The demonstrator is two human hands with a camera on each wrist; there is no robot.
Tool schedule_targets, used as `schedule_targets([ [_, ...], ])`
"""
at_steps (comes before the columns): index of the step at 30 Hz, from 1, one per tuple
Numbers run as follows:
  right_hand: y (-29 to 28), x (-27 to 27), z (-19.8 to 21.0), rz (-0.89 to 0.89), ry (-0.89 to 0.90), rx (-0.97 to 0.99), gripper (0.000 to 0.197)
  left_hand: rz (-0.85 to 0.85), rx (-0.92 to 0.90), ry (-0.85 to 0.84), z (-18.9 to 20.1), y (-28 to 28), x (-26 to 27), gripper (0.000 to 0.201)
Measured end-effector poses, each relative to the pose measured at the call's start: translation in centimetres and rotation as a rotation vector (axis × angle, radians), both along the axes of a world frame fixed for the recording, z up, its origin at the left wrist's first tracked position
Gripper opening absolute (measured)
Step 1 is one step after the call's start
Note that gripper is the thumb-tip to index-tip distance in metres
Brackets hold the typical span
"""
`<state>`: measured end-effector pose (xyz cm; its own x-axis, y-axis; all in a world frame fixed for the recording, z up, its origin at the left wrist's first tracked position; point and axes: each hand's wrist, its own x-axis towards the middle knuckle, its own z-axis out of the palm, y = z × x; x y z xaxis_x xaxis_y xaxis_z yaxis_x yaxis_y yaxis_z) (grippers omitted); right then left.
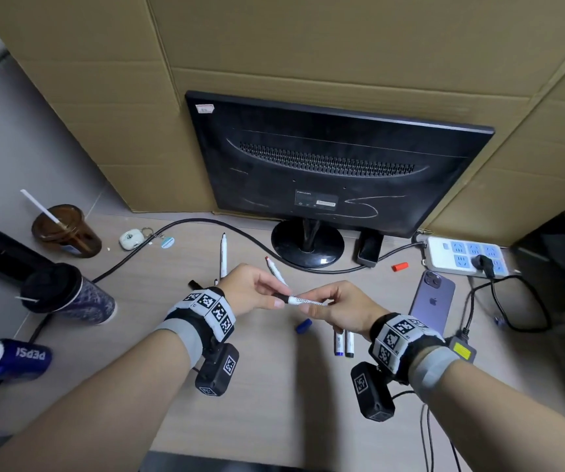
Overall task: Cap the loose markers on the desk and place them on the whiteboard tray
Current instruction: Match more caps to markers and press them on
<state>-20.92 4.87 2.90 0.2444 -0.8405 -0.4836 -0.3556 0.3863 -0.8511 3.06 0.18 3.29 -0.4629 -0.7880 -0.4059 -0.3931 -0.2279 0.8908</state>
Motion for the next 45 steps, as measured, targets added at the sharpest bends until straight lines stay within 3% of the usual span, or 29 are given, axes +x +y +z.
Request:
schedule_targets([
  [5, -0.3, -0.3, 0.8, 0.155, 0.047, 0.085, 0.028, -0.031, -0.01, -0.004, 0.6, -0.1, -1.9, 0.04],
  [8, -0.6, 0.1, 1.9, 0.232, 0.114, 0.201, 0.067, -0.039, -0.038, 0.046, 0.9, 0.1, -3.2, 0.049],
  [9, -0.7, 0.1, 2.0, 0.232, 0.132, 0.207, 0.072, -0.035, -0.032, 0.069, 0.9, 0.2, -3.5, 0.054],
  [12, -0.8, -0.5, 1.5, 0.176, 0.217, 0.186, 0.071, -0.05, 0.04, 0.118, 1.0, 0.5, -3.9, 0.063],
  [17, -0.7, -2.1, 0.9, -0.136, 0.113, 0.12, 0.055, -0.024, 0.078, -0.012, -0.4, 0.4, -2.3, 0.053],
  [21, -0.2, -3.1, 0.9, -0.233, 0.055, 0.061, 0.053, -0.031, 0.099, -0.134, -1.3, 0.8, -1.5, 0.043],
  [31, 0.1, -5.3, -1.1, -0.385, 0.097, 0.076, 0.058, 0.024, 0.164, -0.207, -2.5, 1.4, -2.0, 0.033],
  [35, 1.3, -7.0, -4.7, -0.365, 0.317, 0.14, 0.029, 0.094, 0.159, -0.305, -3.7, 1.7, -1.3, 0.027],
  [39, 2.8, -7.9, -7.2, -0.314, 0.607, 0.136, 0.012, 0.123, 0.152, -0.368, -4.9, 2.3, -0.9, 0.019],
  [42, 3.3, -8.2, -9.0, -0.325, 0.714, 0.14, 0.026, 0.123, 0.161, -0.39, -5.6, 2.6, -0.9, 0.019],
  [45, 3.4, -8.3, -10.0, -0.355, 0.671, 0.218, 0.043, 0.11, 0.161, -0.401, -6.1, 2.7, -1.1, 0.019],
])
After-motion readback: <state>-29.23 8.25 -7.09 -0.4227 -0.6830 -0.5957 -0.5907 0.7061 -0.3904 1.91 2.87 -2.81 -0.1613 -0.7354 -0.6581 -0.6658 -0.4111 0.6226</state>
